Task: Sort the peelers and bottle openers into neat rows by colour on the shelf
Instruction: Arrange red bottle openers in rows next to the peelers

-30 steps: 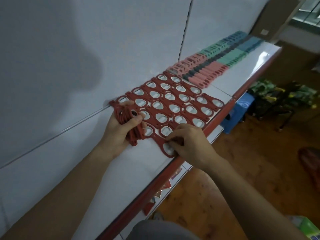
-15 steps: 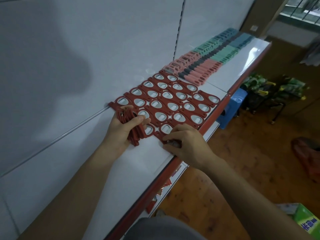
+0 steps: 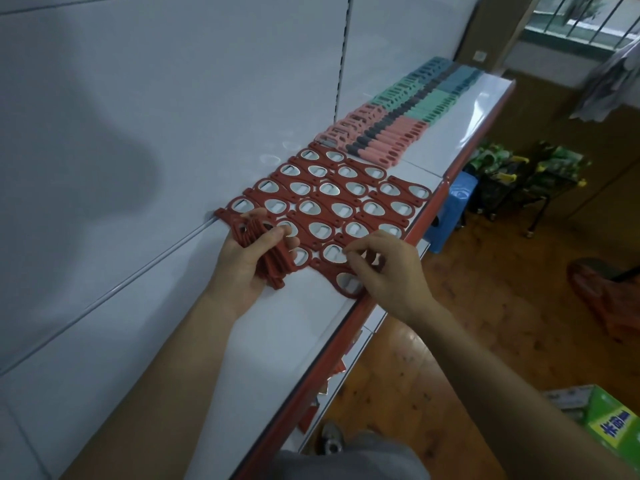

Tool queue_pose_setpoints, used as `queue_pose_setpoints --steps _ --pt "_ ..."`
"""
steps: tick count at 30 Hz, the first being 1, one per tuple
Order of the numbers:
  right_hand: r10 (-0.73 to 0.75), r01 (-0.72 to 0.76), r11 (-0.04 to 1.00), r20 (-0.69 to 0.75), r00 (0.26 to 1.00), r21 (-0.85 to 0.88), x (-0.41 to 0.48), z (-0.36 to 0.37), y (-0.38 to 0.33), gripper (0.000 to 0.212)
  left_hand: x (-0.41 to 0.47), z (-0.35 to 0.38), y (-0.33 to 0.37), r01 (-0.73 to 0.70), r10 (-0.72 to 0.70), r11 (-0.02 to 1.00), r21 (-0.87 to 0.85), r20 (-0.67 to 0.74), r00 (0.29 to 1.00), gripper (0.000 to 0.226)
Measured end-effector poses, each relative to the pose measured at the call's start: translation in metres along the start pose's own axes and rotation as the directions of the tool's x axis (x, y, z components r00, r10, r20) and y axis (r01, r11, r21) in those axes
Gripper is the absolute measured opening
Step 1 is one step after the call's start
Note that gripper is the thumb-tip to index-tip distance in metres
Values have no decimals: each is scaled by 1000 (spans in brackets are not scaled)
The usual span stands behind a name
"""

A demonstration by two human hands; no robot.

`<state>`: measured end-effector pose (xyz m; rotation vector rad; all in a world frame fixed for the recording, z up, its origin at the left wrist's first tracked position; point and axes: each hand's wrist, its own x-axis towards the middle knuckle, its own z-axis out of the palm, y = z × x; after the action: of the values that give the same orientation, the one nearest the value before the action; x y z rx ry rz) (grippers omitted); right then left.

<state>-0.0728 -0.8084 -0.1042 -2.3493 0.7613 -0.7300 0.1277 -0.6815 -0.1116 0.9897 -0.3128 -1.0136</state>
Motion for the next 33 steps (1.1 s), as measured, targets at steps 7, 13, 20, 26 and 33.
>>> queue_pose_setpoints --steps 7,13,20,26,33 --pt "-14 -26 966 151 989 256 30 26 -39 21 -10 6 7 1 -3 999 -39 -73 997 26" --pt "-11 -81 894 203 979 441 52 62 -67 25 -26 -3 24 -62 57 998 -26 -157 986 30" --pt "98 -153 828 131 987 539 60 90 -91 20 -35 -50 47 -88 74 996 -34 -299 951 28" --pt "285 -256 815 24 958 520 70 100 -95 11 -44 -75 54 -124 90 989 -78 -342 935 31" --pt "85 -91 988 49 995 121 73 131 -109 6 -42 -74 55 -154 123 986 -57 -362 924 40"
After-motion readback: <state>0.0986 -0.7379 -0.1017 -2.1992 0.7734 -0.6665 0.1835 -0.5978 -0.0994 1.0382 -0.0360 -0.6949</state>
